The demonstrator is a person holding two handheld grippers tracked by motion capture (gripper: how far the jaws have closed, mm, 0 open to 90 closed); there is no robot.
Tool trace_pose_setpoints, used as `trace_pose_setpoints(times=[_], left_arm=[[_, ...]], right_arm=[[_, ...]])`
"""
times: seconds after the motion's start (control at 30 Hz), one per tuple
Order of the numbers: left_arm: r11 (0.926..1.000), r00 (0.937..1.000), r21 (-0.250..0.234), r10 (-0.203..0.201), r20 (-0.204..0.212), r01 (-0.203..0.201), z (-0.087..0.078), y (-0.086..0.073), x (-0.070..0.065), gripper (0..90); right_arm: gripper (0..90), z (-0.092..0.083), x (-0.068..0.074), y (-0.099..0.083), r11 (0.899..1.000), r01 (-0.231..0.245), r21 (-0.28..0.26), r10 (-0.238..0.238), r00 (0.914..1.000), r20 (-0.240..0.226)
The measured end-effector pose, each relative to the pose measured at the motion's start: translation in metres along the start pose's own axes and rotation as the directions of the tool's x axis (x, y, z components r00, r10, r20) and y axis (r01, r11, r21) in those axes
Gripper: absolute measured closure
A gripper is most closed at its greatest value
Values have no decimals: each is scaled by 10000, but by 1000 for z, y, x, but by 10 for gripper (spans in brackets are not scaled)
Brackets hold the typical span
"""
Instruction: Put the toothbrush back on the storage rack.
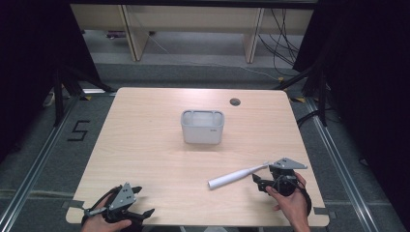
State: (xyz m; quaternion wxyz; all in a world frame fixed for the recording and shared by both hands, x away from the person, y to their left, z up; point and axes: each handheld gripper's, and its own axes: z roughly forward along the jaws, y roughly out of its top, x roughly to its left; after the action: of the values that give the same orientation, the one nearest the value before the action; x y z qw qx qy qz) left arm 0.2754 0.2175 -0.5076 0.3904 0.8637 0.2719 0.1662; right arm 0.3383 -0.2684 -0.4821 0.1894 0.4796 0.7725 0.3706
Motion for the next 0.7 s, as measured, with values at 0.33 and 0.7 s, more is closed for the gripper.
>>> trace_pose_setpoints(times=[0.33, 0.7], left_arm=[[9997, 9998, -108, -211, 37, 211, 0, 0, -1, 147], [9999, 9999, 53, -117, -55, 117, -1, 0, 1, 148]], right_arm=[[272, 2, 6, 8, 9991, 409, 64, -408, 9991, -97], [332, 12, 24, 22, 9989, 448, 132, -441, 9978, -498]])
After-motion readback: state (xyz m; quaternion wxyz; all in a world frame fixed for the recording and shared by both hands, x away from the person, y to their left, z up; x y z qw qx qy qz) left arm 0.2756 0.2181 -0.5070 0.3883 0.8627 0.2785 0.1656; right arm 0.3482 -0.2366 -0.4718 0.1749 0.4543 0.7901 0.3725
